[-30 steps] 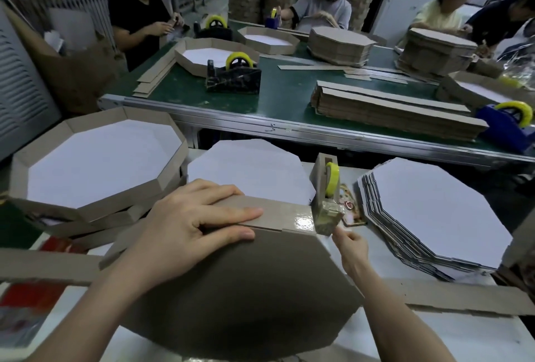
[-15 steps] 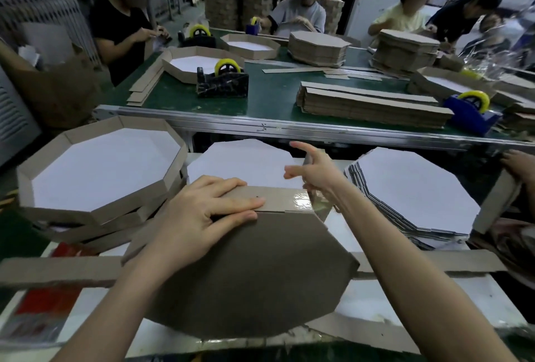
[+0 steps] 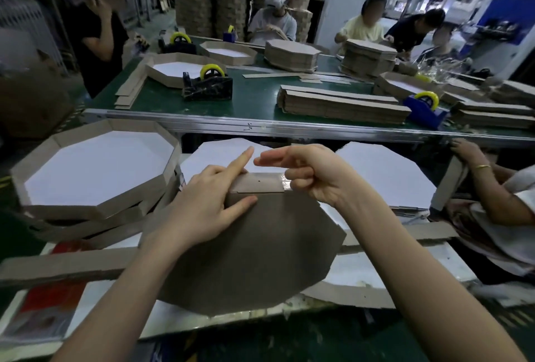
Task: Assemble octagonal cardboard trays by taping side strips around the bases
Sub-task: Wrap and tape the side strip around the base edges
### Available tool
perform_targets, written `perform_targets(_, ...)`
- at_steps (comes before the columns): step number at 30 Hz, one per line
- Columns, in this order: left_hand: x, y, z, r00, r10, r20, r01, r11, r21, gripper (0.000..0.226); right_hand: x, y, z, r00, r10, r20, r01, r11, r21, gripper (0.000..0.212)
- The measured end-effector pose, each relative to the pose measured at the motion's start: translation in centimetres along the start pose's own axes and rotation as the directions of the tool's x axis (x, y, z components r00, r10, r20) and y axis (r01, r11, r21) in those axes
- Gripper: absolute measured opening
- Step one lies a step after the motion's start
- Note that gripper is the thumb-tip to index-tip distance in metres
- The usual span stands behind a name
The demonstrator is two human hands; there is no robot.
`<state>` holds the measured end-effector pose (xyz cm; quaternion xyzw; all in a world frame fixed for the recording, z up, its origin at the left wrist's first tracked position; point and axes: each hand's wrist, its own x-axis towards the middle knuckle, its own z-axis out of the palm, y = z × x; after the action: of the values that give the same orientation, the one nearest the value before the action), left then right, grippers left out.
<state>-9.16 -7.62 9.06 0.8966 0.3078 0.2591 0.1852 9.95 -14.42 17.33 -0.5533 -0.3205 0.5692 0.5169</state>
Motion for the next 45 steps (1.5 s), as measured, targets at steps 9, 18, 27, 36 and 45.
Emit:
perform_targets(9,-0.1,0.5,-0.1,1.000,0.025,-0.017,-0.025,1.000,0.015,0.063,-3.7,3.6,-0.6,0.999,0.051,-0.010,-0.048,0.986,0.159,0.038)
perform_targets(18,-0.9,1.9,-0.7,0.990,0.136,0.027,-0.138,0.964,0.228,0.041,-4.8,5.7,-0.8,0.997,0.075,0.002,-0.074,0.977,0.202,0.038)
perform_targets(27,-1.2,2.1,-0.6,0.993,0.115,0.026,-0.118,0.972,0.202,0.038,-4.1,7.1,-1.2,0.994,0.109,-0.016,-0.107,0.990,0.097,0.042)
perform_targets(36,-0.9,2.0,-0.6,0.995,0.088,0.049,-0.096,0.975,0.198,0.038,-3.6,5.0,-1.6,0.992,0.109,-0.058,-0.112,0.992,-0.062,0.020)
perform_targets(45,-0.3,1.1,-1.0,0.997,0.047,0.060,-0.057,0.982,0.178,0.038,-4.3,6.5,-1.8,0.994,-0.029,-0.106,-0.010,0.937,-0.349,0.031)
